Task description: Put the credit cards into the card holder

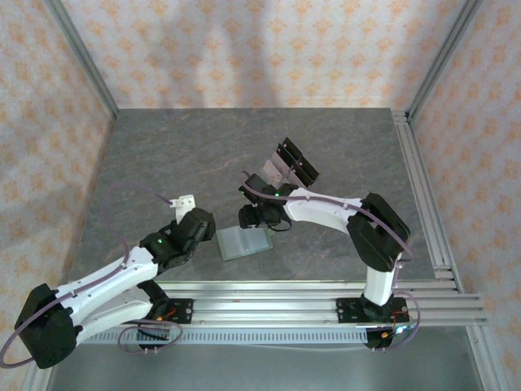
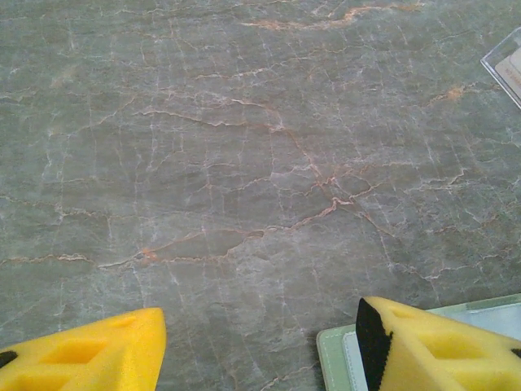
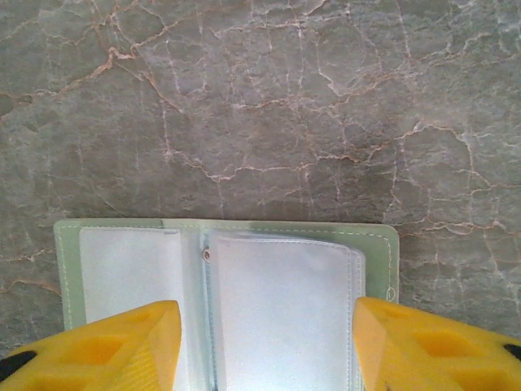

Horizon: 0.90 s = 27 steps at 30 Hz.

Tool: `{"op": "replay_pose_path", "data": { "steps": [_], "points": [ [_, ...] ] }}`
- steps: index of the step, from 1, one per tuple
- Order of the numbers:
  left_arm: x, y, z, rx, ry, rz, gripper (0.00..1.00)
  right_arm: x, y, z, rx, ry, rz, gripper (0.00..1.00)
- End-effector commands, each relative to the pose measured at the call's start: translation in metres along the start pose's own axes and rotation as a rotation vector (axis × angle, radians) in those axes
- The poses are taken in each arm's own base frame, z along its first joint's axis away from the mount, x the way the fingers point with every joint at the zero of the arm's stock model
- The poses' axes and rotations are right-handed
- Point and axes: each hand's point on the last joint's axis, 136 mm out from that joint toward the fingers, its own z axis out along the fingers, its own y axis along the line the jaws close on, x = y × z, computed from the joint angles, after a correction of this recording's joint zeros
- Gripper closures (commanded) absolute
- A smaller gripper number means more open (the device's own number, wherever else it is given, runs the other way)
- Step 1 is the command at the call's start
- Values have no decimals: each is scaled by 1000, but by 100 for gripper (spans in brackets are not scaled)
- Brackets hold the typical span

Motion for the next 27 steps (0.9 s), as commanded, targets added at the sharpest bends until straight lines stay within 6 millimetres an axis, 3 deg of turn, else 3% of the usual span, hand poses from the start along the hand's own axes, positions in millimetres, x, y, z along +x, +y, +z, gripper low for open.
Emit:
{"op": "replay_pose_path", "data": {
  "steps": [1,12,22,27],
  "points": [
    [-3,-4,1,11,-17,-8,36,8,-14,7,64,8,-27,42],
    [-2,-5,3,11,-14,-7,36,22,-20,18,55,39,-5,43],
    [-2,-8,5,14,-9,-7,36,14,-5,-7,-6,-9,1,43],
    [-1,-9,7,14,-6,-5,36,16,3,-5,-13,2,-14,43]
  ]
}}
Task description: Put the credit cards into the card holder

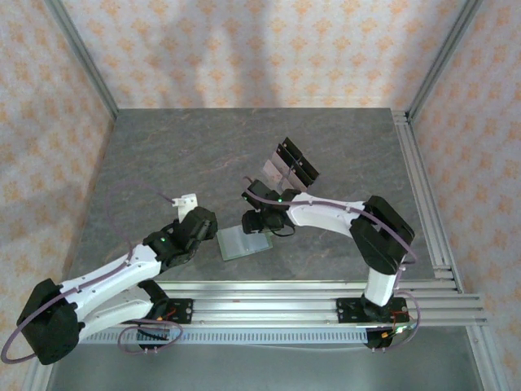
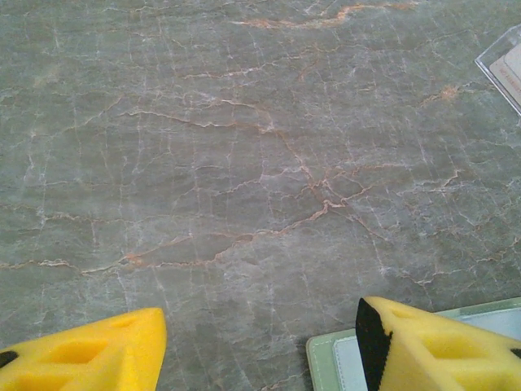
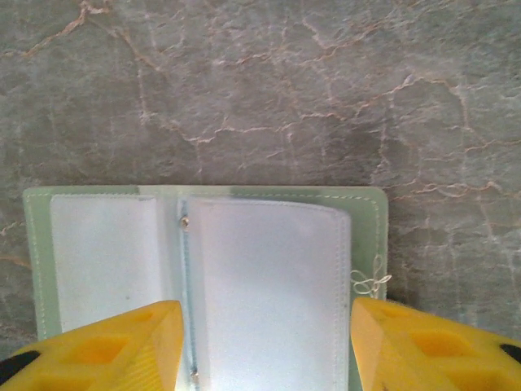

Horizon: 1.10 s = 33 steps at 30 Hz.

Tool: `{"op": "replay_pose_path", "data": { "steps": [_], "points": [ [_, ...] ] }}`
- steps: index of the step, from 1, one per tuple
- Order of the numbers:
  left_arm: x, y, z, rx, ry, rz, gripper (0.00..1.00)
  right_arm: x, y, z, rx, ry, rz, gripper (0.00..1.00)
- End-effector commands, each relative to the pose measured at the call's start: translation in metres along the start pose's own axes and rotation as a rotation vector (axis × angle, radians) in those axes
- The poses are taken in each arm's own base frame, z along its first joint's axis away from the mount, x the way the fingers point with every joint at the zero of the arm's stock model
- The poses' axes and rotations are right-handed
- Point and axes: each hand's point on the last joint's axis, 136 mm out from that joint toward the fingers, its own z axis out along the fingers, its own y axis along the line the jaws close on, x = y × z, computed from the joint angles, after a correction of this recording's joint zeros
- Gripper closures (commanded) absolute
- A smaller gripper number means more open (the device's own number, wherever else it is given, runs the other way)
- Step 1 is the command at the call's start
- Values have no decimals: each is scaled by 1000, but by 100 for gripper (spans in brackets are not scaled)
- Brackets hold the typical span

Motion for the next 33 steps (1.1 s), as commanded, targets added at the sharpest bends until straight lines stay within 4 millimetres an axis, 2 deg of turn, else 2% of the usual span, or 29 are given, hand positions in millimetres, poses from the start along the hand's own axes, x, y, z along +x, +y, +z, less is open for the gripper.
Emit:
{"op": "replay_pose_path", "data": {
  "steps": [1,17,25,33],
  "points": [
    [-1,-3,2,7,-5,-3,36,-1,8,-4,-13,-10,-5,43],
    [-2,-3,1,6,-9,-1,36,17,-10,32,38,61,11,43],
    [-2,-4,1,10,-9,1,36,20,23,30,-151,93,41,43],
    [-4,-5,0,13,-9,1,36,15,48,23,-264,106,72,44]
  ]
}}
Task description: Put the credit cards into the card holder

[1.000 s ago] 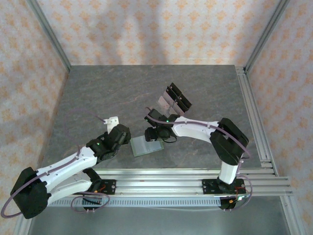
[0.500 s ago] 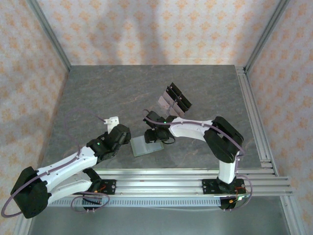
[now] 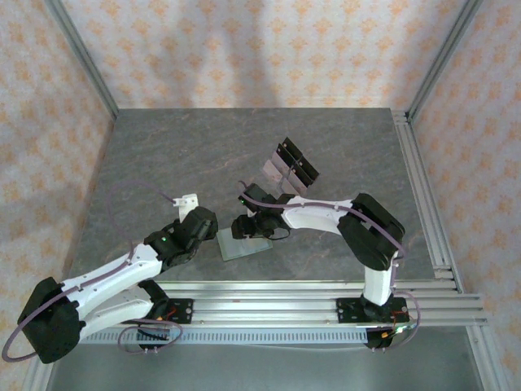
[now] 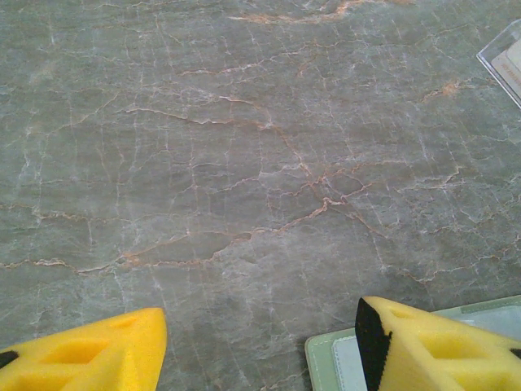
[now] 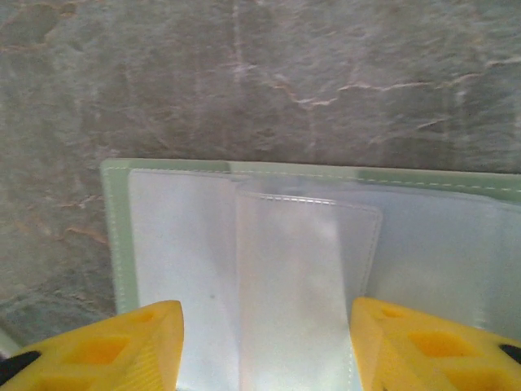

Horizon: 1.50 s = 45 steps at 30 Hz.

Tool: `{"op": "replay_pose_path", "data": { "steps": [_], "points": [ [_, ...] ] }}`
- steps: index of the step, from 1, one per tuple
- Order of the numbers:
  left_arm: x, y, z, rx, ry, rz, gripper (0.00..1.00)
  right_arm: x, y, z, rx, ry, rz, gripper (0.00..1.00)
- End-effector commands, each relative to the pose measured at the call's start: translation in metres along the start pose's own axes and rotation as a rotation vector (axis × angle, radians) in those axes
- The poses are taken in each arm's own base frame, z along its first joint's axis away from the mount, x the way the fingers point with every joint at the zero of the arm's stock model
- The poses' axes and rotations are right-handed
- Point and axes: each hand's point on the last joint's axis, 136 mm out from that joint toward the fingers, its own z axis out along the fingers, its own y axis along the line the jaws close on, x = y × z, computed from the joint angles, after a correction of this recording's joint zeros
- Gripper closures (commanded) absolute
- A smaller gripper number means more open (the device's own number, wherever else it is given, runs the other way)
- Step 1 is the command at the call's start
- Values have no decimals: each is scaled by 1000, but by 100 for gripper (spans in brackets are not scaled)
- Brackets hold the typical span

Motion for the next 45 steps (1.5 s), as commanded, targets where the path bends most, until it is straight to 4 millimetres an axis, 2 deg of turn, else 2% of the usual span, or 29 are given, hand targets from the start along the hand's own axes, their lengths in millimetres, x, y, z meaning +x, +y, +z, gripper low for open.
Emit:
{"op": "replay_pose_path", "data": {
  "steps": [1,7,23,26,30,35,39,42,45],
  "points": [
    [-5,-4,-2,14,-17,-3,36,2,12,2,-64,18,23,44],
    [-6,-4,-2,13,-19,-6,36,2,29,-1,-99,20,10,44],
    [-17,-1,-11,13,-53,-24,36,12,71,24,-128,82,-44,44],
    [-20,4,-17,9,-68,-36,36,8,83,27,-152,87,-54,44],
    [-20,11,-23,5,-77,-52,36,-9,108,24,-195,75,-78,44],
    [-18,20,-29,0,-85,-79,36,-34,142,7,-244,30,-118,44],
    [-16,25,-32,-3,-85,-89,36,-58,137,-13,-243,-35,-97,44],
    [-13,24,-31,3,-72,-87,36,-80,110,-36,-223,-110,-32,43],
    [-10,20,-27,8,-56,-80,36,-100,68,-64,-149,-180,8,44]
  ]
}}
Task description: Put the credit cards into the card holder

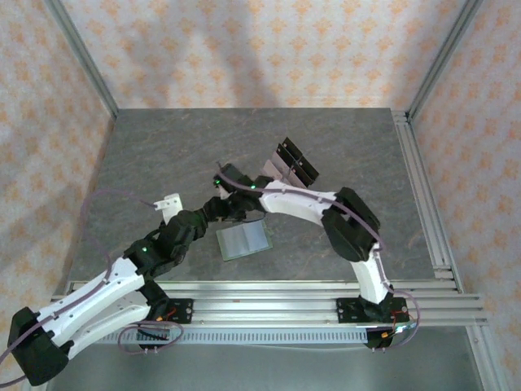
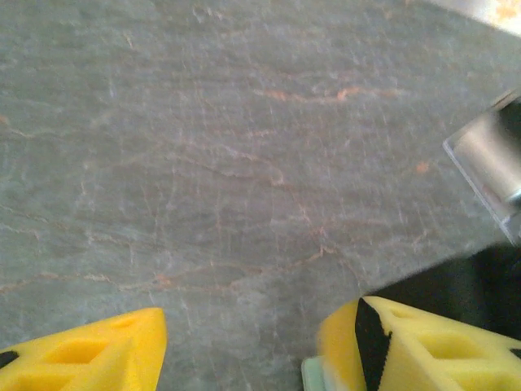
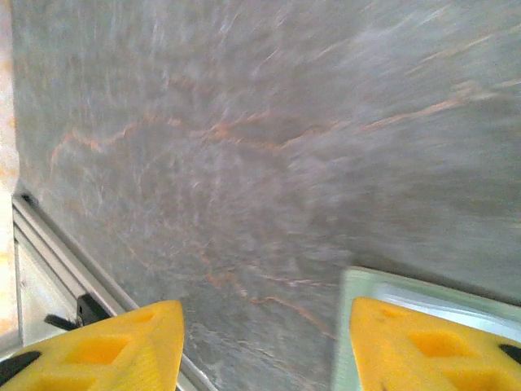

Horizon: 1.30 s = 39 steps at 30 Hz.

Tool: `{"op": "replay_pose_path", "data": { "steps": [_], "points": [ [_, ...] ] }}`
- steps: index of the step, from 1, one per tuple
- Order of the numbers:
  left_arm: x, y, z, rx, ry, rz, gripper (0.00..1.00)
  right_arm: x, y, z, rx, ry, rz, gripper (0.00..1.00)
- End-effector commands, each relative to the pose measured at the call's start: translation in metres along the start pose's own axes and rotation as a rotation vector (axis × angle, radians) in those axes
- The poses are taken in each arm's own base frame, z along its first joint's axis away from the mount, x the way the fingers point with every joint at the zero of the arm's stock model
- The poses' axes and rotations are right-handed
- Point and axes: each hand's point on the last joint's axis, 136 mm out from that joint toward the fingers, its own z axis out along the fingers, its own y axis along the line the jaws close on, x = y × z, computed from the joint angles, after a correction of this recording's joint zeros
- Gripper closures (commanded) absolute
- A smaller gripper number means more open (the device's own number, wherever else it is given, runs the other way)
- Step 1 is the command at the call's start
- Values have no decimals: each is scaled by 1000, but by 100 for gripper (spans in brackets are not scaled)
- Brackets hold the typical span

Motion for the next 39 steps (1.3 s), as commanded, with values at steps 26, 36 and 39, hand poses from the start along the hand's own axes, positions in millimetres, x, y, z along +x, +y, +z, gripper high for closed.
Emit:
{"op": "replay_pose_path", "data": {
  "steps": [26,36,39],
  "points": [
    [38,-34,39,-23,206,130,33,-69,-208,-144,875,-23,-250,67],
    [38,-35,39,-23,206,131,33,-63,-222,-127,883,22,-246,73],
    [39,-35,40,-24,207,130,33,-62,-223,-122,877,33,-242,74]
  ]
}}
